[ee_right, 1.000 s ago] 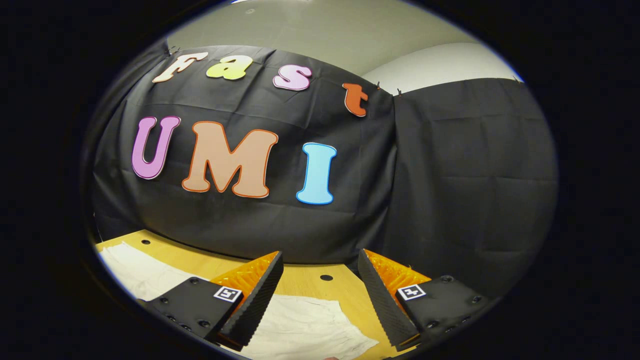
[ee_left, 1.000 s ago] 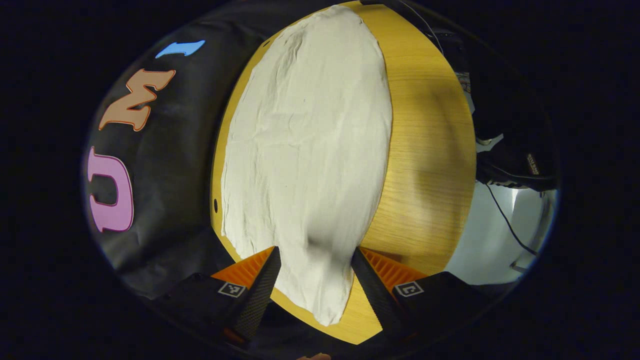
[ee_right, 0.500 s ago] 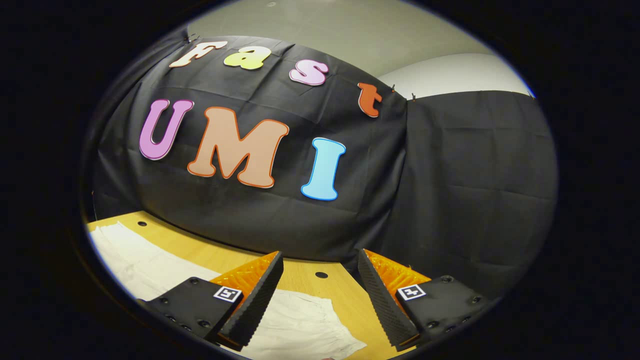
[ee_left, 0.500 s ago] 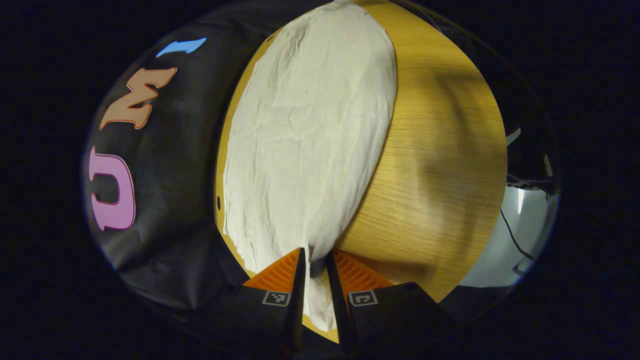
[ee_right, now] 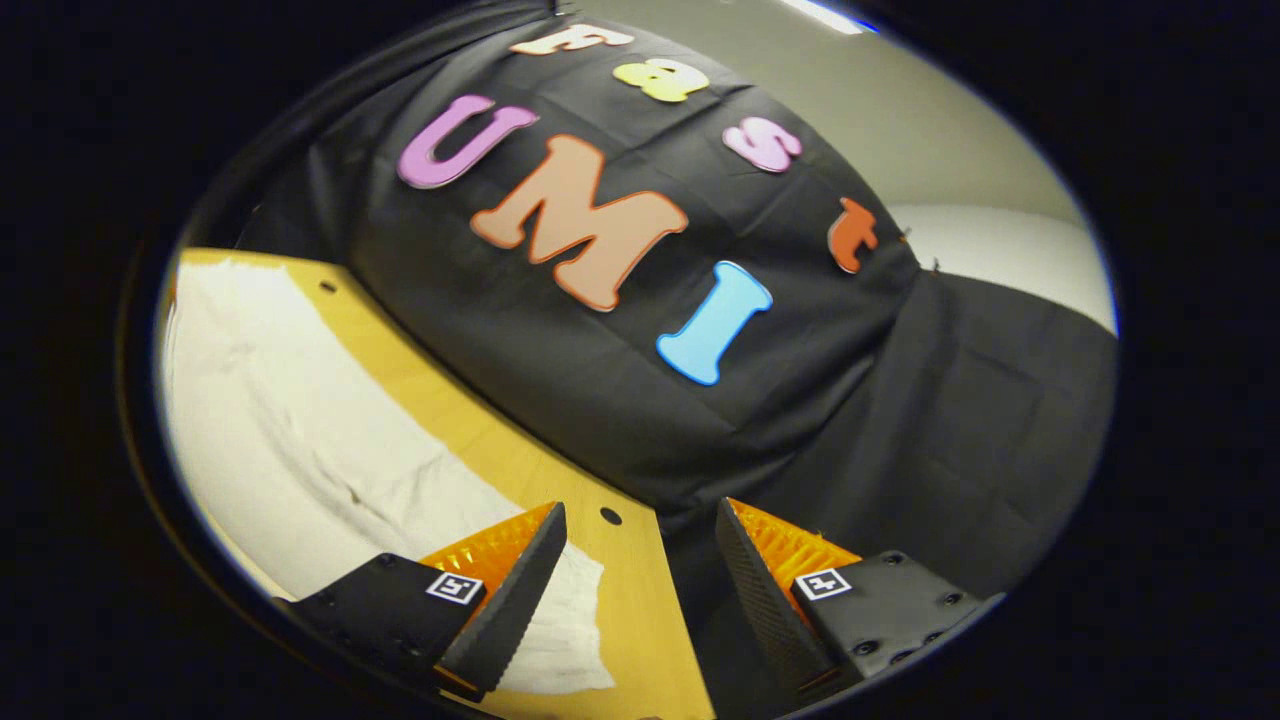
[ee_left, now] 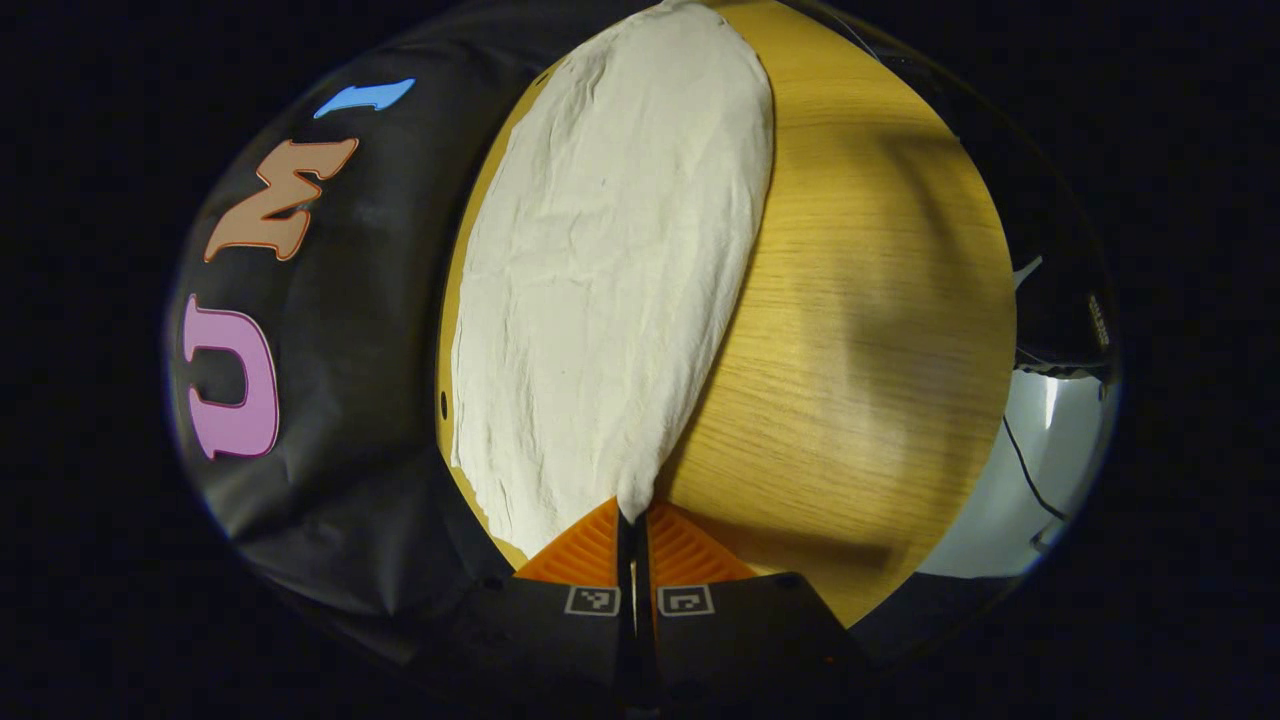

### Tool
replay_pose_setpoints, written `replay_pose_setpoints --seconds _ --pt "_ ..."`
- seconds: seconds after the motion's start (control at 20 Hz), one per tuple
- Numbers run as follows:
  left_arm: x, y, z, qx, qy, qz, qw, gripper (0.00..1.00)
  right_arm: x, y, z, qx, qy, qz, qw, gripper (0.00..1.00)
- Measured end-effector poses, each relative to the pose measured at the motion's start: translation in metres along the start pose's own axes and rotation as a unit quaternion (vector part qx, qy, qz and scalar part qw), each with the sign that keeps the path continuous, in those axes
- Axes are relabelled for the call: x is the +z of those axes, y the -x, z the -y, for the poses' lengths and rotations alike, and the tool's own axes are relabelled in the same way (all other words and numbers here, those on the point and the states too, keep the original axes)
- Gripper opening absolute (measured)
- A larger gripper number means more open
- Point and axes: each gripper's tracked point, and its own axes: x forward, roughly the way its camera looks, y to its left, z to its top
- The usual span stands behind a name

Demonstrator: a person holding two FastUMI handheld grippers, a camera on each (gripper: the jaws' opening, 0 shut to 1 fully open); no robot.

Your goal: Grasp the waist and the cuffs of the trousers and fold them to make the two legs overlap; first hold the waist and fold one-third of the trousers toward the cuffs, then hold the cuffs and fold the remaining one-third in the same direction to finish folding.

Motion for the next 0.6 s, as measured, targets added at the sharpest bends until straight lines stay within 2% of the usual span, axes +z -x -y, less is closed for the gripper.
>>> replay_pose_setpoints --seconds 0.2,0.35,0.6 --pt "0.0 0.0 0.0 0.001 -0.005 0.002 1.0 0.0 -0.057 0.021 -0.033 0.081 0.099 -0.027 0.991 0.98" --pt "0.0 0.0 -0.001 0.005 -0.001 0.002 1.0 0.0 -0.105 0.033 -0.06 0.145 0.152 -0.062 0.976 0.98" --pt "0.0 0.0 0.0 0.016 -0.008 0.0 1.0 0.0 -0.153 0.042 -0.08 0.203 0.199 -0.1 0.954 0.98"
